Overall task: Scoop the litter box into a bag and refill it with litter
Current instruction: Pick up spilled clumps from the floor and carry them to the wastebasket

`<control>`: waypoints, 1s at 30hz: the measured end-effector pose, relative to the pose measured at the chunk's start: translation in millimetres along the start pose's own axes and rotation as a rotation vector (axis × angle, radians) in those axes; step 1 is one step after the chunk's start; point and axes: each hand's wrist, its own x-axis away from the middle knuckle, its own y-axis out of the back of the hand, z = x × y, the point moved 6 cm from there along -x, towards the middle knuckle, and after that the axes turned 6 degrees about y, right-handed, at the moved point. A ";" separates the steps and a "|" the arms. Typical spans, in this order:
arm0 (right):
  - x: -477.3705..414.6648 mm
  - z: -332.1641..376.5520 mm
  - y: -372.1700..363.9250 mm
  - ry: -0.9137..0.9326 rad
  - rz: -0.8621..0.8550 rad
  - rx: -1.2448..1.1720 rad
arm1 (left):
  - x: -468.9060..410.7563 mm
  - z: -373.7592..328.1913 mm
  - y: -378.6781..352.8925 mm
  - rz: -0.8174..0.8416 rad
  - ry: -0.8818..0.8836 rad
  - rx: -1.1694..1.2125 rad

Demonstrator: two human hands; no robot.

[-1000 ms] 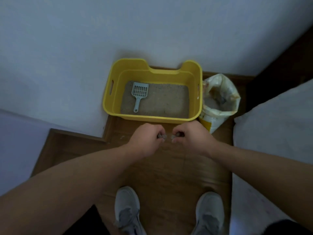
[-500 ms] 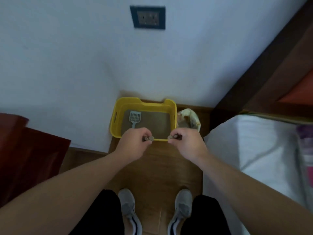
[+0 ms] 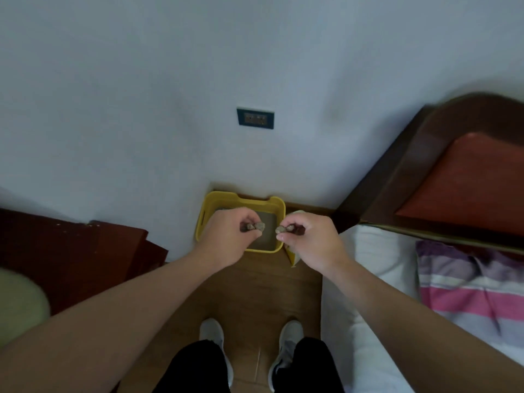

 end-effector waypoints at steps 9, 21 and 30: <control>2.7 85.7 74.2 0.023 -0.037 -0.042 | 26.6 -88.8 60.8 -0.037 -0.023 0.053; -13.9 119.3 146.6 0.023 -0.103 -0.026 | 22.5 -164.1 109.4 -0.098 -0.078 0.115; 4.5 142.3 166.0 -0.069 -0.334 -0.020 | 17.1 -178.1 124.7 -0.034 -0.188 0.126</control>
